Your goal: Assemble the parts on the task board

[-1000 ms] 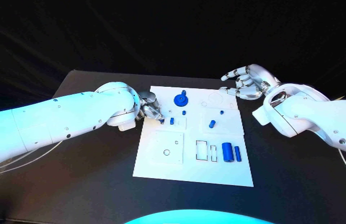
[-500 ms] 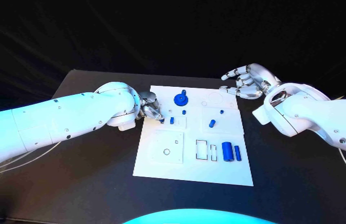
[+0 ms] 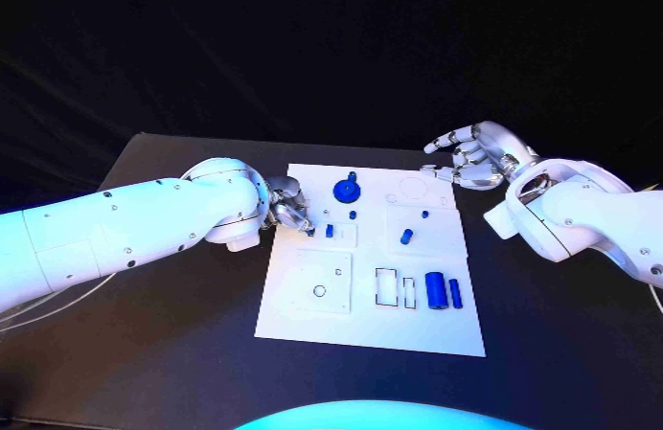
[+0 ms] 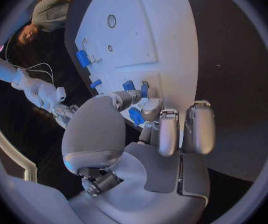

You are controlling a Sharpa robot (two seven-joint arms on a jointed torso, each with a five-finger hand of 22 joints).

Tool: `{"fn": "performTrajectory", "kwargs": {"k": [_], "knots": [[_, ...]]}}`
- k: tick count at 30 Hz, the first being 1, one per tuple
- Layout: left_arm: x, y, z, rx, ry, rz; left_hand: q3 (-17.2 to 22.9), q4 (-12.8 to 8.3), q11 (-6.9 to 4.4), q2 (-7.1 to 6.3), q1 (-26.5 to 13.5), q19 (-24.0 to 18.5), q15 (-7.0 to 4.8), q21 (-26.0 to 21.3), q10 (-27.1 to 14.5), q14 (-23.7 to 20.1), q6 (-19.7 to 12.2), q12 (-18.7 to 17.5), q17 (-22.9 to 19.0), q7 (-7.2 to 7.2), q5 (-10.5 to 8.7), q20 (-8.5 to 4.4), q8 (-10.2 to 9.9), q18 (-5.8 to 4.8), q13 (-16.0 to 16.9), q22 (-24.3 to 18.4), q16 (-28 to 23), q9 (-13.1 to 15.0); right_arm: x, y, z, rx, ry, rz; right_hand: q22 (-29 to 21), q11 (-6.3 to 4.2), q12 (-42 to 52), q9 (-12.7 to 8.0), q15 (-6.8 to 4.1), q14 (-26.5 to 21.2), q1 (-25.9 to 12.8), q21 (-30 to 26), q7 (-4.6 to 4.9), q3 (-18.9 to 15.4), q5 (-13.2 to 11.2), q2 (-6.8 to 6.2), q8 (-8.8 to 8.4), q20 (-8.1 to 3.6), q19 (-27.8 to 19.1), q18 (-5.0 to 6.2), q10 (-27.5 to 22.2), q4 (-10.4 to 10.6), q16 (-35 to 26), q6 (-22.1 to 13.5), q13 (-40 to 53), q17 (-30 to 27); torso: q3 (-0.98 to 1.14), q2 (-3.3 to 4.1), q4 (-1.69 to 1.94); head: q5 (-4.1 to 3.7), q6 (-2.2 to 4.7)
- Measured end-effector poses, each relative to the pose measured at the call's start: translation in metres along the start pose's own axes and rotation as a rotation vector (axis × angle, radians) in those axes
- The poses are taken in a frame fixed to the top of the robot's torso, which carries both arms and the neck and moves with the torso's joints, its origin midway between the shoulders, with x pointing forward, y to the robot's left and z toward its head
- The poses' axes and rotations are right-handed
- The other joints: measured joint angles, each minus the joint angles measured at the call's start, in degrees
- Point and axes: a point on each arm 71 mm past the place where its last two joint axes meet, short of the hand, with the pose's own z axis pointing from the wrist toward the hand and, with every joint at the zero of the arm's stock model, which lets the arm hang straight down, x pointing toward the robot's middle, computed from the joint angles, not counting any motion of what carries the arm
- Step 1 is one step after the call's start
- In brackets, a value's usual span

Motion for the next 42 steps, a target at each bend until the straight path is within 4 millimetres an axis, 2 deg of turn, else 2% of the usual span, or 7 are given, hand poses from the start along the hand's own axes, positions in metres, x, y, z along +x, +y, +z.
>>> {"fn": "performTrajectory", "kwargs": {"k": [27, 42], "knots": [[-0.0008, 0.005, 0.0023, -0.001, 0.045, -0.068, 0.0, 0.0, -0.38, -0.01, 0.0, 0.2, 0.0, 0.0, 0.4, 0.0, 0.3, 0.4, 0.0, -0.09, 0.14, -0.2, 0.3, 0.0, 0.4, 0.0, 0.4, 0.1, 0.0016, -0.0003, 0.0005, 0.0, 0.002, 0.001, 0.0, 0.0, 0.0, 0.0, 0.0, 0.0, 0.0, 0.0, 0.0, 0.1, 0.0, -0.01, 0.0, 0.0, 0.0, 0.0, 0.0, 0.1, 0.0, 0.0, 0.0, 0.0, 0.0, 0.03, -0.03, 0.07, -0.07], [-0.0001, -0.0007, 0.006, 0.003, 0.07, -0.055, 0.0, 0.0, -0.18, -0.31, -0.3, 0.2, 0.0, 0.0, 0.6, 0.0, 0.7, 0.6, 0.0, -0.1, 0.11, -0.2, 0.3, 0.0, 0.7, 0.0, 0.4, 0.3, 0.0021, -0.0004, 0.001, 0.0, 0.003, 0.002, 0.0, 0.0, 0.0, 0.0, 0.0, 0.0, -0.2, 0.0, 0.0, 0.2, 0.0, -0.23, 0.0, 0.0, 0.0, 0.0, 0.0, 0.2, 0.0, 0.0, 0.0, 0.0, 0.07, 0.03, 0.02, 0.02, -0.27]]}}
